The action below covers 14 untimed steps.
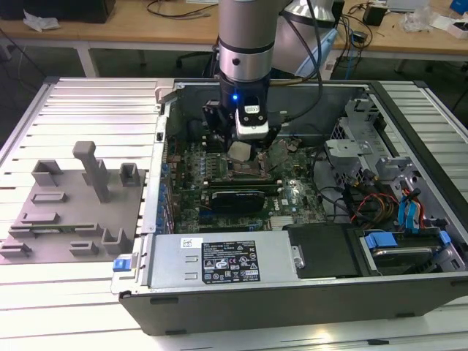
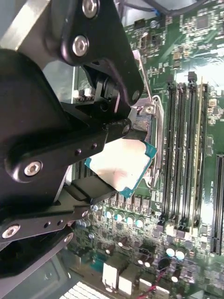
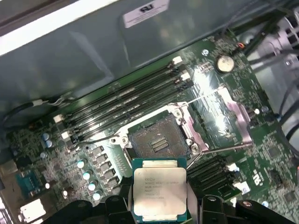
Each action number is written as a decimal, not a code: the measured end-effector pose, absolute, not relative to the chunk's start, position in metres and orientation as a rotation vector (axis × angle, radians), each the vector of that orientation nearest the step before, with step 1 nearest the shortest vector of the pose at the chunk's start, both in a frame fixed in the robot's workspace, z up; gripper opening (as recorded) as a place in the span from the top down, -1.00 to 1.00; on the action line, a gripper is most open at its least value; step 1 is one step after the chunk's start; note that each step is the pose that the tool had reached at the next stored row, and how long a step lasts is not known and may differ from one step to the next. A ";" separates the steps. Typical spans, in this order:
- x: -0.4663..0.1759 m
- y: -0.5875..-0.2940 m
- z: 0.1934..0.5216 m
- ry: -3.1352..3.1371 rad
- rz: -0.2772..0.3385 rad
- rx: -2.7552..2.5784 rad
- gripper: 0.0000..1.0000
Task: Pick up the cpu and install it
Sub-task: 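Place the cpu into insertion slot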
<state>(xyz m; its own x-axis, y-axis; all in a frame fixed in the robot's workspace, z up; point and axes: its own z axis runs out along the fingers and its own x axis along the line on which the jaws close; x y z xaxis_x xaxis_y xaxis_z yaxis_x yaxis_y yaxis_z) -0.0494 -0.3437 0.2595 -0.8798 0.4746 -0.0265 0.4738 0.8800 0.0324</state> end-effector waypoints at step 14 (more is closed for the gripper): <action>-0.049 -0.344 0.258 2.817 0.028 1.302 -0.09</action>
